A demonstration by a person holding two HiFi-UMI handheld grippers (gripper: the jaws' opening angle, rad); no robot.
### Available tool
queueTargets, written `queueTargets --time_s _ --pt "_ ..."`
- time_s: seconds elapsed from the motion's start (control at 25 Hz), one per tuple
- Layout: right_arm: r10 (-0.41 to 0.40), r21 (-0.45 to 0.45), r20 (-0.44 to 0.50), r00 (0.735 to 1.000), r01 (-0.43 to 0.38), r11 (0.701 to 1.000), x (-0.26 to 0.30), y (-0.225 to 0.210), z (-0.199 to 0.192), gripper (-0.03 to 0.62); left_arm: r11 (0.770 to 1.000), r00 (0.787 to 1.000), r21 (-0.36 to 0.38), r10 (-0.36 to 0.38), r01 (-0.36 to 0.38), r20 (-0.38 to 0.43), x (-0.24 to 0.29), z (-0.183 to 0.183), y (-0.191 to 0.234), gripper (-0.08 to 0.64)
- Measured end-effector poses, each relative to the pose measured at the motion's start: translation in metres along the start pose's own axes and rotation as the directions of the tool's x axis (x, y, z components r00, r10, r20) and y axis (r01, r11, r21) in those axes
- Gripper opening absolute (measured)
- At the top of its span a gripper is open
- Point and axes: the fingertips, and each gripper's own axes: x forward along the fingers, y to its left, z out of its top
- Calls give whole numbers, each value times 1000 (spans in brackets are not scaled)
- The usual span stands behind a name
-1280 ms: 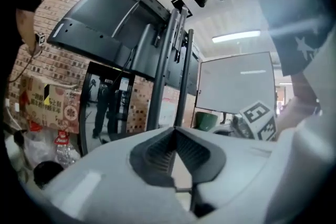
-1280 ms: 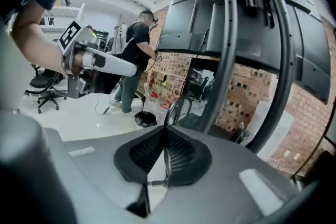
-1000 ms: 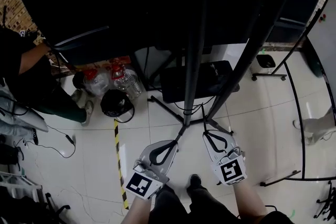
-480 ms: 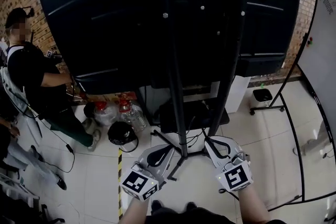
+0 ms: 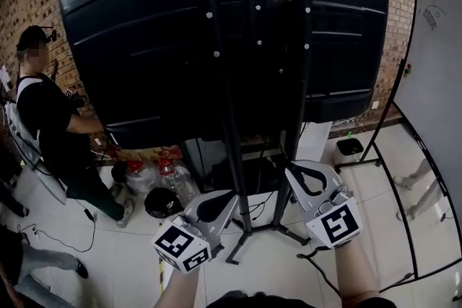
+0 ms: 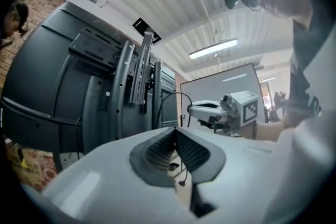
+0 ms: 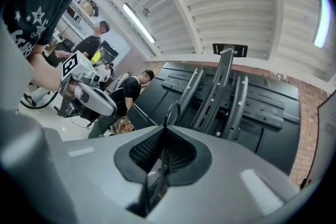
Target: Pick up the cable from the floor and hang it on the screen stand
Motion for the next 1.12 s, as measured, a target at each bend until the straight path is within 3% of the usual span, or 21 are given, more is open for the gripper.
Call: queueTargets --time_s 0.4,0.72,0.88,1.12 --pt "-102 -79 -39 994 98 992 25 -53 59 14 991 991 69 -117 112 72 18 64 26 3" --pt "-164 -143 -50 985 155 977 46 -74 72 14 991 989 89 -108 99 104 33 97 43 3" --pt "-199 -145 -39 979 192 971 54 -111 73 14 983 984 135 -136 120 114 56 113 46 3" --pt "-185 -169 38 982 188 967 72 -177 98 15 984 983 154 -108 85 146 109 147 48 3"
